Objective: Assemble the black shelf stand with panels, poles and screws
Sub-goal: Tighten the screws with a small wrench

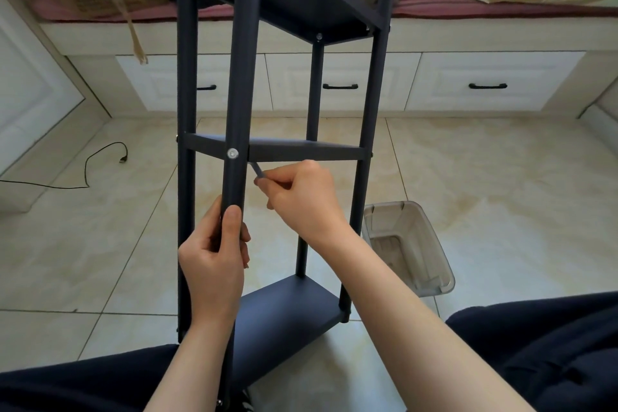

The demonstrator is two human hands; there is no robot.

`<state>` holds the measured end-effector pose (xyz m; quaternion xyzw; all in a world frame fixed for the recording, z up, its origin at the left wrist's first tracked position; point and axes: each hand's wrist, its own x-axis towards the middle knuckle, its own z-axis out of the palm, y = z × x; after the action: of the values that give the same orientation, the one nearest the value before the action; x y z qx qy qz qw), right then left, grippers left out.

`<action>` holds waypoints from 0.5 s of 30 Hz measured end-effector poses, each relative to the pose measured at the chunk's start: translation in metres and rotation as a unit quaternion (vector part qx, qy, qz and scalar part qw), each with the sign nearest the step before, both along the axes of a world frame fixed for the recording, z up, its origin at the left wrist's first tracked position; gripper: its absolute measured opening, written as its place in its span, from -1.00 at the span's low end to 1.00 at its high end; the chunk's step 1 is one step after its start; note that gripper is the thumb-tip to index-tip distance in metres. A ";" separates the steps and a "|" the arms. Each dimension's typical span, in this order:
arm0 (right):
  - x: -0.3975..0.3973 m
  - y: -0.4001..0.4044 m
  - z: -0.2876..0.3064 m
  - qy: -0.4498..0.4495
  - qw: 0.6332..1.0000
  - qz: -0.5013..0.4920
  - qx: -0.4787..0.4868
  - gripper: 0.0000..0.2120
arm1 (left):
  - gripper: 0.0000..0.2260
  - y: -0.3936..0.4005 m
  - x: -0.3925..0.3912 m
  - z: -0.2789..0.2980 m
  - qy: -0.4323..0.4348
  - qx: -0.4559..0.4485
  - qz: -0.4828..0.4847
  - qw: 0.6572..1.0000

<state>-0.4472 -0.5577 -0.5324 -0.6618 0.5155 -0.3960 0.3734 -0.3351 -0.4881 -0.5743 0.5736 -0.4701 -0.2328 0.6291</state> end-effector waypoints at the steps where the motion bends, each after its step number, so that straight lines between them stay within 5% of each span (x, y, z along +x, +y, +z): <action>1: 0.000 0.000 0.000 0.001 1.000 0.003 0.002 -0.80 | -0.81 0.000 0.000 0.000 -0.001 0.000 0.000 1.000; 15: 0.025 0.003 -0.033 -0.089 0.994 -0.011 -0.054 -0.80 | -0.71 0.001 0.003 -0.004 0.004 0.001 0.006 1.000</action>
<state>-0.4219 -0.5544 -0.5654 -0.6375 0.4649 -0.4851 0.3771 -0.3318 -0.4871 -0.5787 0.5763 -0.4638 -0.2314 0.6319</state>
